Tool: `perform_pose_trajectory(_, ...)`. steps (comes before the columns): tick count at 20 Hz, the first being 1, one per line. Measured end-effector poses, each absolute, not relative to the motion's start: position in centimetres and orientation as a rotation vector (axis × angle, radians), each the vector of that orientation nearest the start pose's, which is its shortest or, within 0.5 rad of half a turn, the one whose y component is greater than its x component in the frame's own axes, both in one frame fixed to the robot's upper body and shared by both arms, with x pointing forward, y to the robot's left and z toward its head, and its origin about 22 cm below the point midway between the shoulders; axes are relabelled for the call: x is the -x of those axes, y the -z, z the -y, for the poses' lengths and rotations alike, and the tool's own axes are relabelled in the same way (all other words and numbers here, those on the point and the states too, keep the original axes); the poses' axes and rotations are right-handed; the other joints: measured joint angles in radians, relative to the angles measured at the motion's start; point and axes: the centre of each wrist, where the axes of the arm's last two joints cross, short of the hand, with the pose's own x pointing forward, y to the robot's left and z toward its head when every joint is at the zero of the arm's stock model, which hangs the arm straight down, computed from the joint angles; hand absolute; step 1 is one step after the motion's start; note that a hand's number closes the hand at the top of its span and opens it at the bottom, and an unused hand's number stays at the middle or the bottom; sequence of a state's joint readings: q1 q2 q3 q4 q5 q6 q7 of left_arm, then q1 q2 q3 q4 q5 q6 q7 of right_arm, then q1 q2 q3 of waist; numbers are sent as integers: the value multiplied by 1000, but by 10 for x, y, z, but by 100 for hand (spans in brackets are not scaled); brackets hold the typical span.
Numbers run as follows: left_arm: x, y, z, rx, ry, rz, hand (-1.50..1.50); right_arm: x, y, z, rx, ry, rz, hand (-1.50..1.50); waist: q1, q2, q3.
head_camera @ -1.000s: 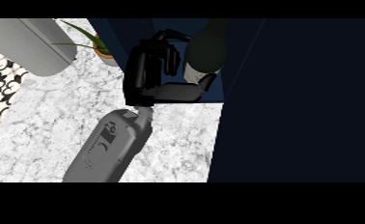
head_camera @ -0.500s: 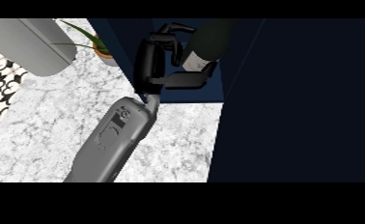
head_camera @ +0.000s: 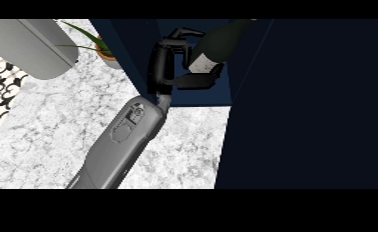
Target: Pick up the wine, place it into the cabinet and close the cabinet
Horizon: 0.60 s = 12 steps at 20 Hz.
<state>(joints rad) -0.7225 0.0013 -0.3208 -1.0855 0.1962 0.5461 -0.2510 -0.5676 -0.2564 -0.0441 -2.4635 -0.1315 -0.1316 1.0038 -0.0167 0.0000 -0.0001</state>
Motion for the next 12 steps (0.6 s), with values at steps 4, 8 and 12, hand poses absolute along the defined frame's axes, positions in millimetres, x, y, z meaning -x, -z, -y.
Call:
perform_pose_trajectory(4, -367, -67, -73, -1, 38, 1947, 150, -164, -286, 211, -89, -213, 1982, -150, -1, 1, 0)
perform_pose_trajectory(8, -370, -57, -72, -7, 41, 1930, 150, -165, -287, 208, -105, -232, 1980, -150, -3, 1, 0)
perform_pose_trajectory(12, -373, -39, -75, -27, 47, 1902, 150, -167, -287, 208, -114, -228, 1981, -150, -7, 3, 0)
